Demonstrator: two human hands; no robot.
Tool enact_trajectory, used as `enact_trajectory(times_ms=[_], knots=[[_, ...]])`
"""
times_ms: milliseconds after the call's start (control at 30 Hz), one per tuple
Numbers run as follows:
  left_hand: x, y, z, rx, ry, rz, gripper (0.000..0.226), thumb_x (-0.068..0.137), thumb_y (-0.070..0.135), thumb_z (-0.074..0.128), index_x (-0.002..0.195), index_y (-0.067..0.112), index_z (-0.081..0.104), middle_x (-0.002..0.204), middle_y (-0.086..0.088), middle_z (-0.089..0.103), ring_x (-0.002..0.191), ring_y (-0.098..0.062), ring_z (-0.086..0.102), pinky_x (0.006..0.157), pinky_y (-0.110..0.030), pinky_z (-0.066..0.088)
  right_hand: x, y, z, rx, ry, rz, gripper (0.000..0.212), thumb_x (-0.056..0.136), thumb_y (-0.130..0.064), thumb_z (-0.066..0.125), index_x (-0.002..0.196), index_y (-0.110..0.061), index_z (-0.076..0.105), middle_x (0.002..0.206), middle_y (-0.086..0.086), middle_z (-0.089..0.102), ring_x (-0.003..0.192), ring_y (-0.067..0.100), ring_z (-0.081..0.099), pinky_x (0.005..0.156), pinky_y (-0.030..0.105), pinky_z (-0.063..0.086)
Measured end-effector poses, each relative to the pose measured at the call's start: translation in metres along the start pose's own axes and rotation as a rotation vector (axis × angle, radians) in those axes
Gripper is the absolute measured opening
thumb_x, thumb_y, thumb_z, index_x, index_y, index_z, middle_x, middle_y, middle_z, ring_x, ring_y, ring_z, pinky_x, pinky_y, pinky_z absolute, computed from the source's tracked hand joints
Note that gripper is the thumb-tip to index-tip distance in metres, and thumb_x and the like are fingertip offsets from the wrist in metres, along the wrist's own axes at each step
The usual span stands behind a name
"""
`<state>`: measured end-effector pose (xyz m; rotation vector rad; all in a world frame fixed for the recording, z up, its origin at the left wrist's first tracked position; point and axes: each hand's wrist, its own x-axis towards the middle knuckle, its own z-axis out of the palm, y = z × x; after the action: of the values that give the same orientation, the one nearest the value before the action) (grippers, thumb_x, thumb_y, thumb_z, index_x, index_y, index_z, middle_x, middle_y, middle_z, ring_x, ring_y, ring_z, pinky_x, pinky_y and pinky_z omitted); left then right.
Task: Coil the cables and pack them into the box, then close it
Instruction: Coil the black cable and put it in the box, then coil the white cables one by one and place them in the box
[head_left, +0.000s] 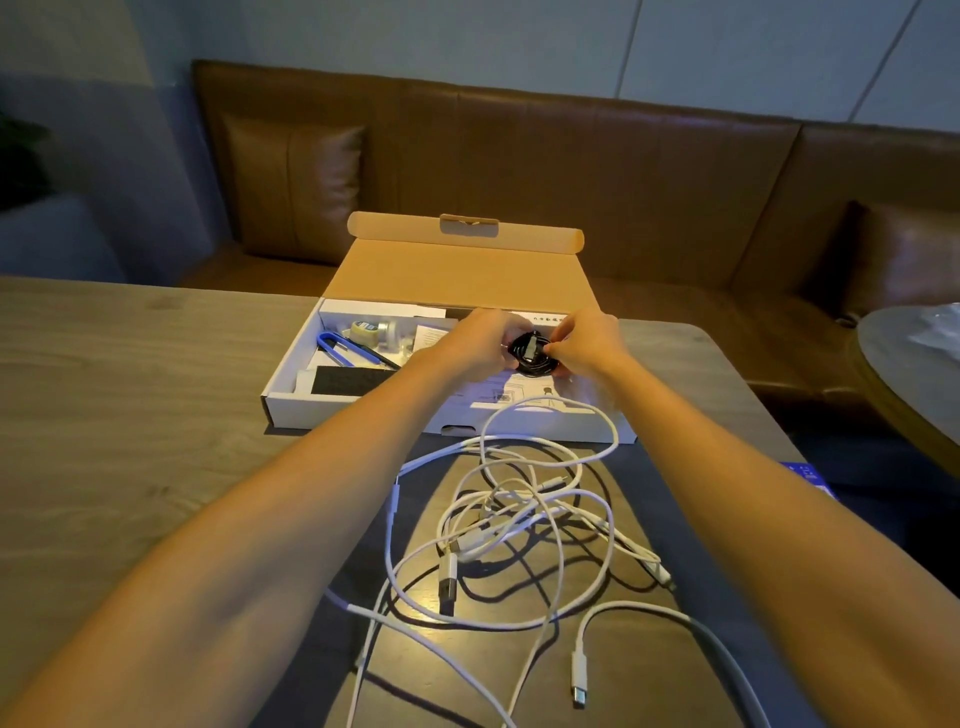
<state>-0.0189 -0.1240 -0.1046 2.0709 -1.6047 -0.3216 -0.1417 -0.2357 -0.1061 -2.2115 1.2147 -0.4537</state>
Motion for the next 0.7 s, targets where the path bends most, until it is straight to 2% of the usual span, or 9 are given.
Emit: enact_trajectory(times_ms=[33, 100, 200, 233, 333, 400, 500, 567, 700], knots=[[-0.001, 0.0, 0.001, -0.013, 0.003, 0.022, 0.054, 0.087, -0.005, 0.069, 0.136, 0.017, 0.061, 0.112, -0.003, 0.067, 0.095, -0.02, 0.055, 0.08, -0.029, 0.044, -0.001, 0.001, 0.0, 0.006, 0.006, -0.008, 0.011, 0.09, -0.012, 0.074, 0.095, -0.003, 0.075, 0.093, 0.015, 0.073, 0.075, 0.026, 0.074, 0.071, 0.037, 0.063], [-0.002, 0.001, 0.002, -0.026, 0.005, 0.024, 0.053, 0.087, -0.006, 0.068, 0.135, 0.017, 0.061, 0.119, -0.006, 0.068, 0.097, -0.019, 0.055, 0.081, -0.029, 0.043, -0.001, 0.003, -0.001, 0.008, 0.024, -0.015, 0.013, 0.092, -0.015, 0.071, 0.095, -0.003, 0.074, 0.094, 0.014, 0.073, 0.076, 0.026, 0.074, 0.074, 0.041, 0.063], [-0.004, 0.003, -0.001, -0.032, 0.004, -0.027, 0.05, 0.089, -0.004, 0.068, 0.134, 0.015, 0.059, 0.126, -0.009, 0.065, 0.1, -0.02, 0.056, 0.082, -0.032, 0.046, -0.002, 0.004, -0.008, -0.063, 0.061, -0.062, 0.015, 0.097, -0.019, 0.061, 0.102, -0.009, 0.071, 0.105, 0.009, 0.067, 0.09, 0.022, 0.065, 0.067, 0.03, 0.056], [-0.006, 0.004, -0.003, -0.031, 0.005, -0.032, 0.047, 0.09, -0.002, 0.068, 0.133, 0.015, 0.06, 0.126, -0.008, 0.064, 0.099, -0.019, 0.055, 0.081, -0.031, 0.047, -0.004, 0.002, -0.011, -0.078, 0.065, -0.087, 0.017, 0.097, -0.02, 0.059, 0.105, -0.011, 0.071, 0.106, 0.008, 0.066, 0.094, 0.022, 0.062, 0.069, 0.03, 0.053], [-0.012, 0.008, -0.014, -0.011, 0.007, -0.027, 0.034, 0.094, 0.011, 0.068, 0.127, 0.017, 0.064, 0.121, -0.005, 0.065, 0.1, -0.02, 0.058, 0.081, -0.031, 0.048, -0.012, -0.002, -0.024, -0.064, 0.044, -0.184, 0.019, 0.096, -0.022, 0.058, 0.109, -0.015, 0.071, 0.112, 0.008, 0.069, 0.102, 0.025, 0.064, 0.087, 0.039, 0.058], [-0.02, 0.012, -0.021, 0.008, 0.014, -0.017, 0.025, 0.097, 0.019, 0.065, 0.122, 0.018, 0.066, 0.116, -0.004, 0.066, 0.101, -0.021, 0.061, 0.078, -0.03, 0.048, -0.025, -0.01, -0.034, -0.043, 0.012, -0.262, 0.021, 0.097, -0.023, 0.059, 0.113, -0.015, 0.071, 0.11, 0.004, 0.068, 0.099, 0.019, 0.063, 0.085, 0.036, 0.058], [-0.036, 0.024, -0.029, -0.012, 0.05, -0.009, 0.02, 0.099, 0.022, 0.06, 0.117, 0.018, 0.069, 0.109, -0.003, 0.067, 0.097, -0.02, 0.061, 0.073, -0.027, 0.046, -0.052, -0.023, -0.046, -0.047, -0.058, -0.385, 0.021, 0.098, -0.024, 0.059, 0.113, -0.016, 0.071, 0.104, 0.001, 0.068, 0.087, 0.013, 0.064, 0.07, 0.022, 0.052], [-0.05, 0.032, -0.034, -0.02, 0.073, 0.007, 0.019, 0.1, 0.023, 0.06, 0.116, 0.017, 0.069, 0.107, -0.003, 0.066, 0.096, -0.02, 0.061, 0.07, -0.027, 0.046, -0.074, -0.032, -0.051, -0.058, -0.101, -0.454, 0.019, 0.098, -0.023, 0.06, 0.112, -0.015, 0.071, 0.101, 0.001, 0.069, 0.083, 0.008, 0.062, 0.066, 0.018, 0.049], [-0.079, 0.043, -0.036, -0.044, 0.082, 0.063, 0.017, 0.098, 0.019, 0.061, 0.112, 0.015, 0.071, 0.102, -0.003, 0.067, 0.091, -0.019, 0.059, 0.063, -0.022, 0.043, -0.115, -0.041, -0.054, -0.099, -0.185, -0.524, 0.019, 0.098, -0.021, 0.062, 0.113, -0.014, 0.071, 0.094, -0.001, 0.069, 0.082, 0.011, 0.065, 0.075, 0.025, 0.056]])
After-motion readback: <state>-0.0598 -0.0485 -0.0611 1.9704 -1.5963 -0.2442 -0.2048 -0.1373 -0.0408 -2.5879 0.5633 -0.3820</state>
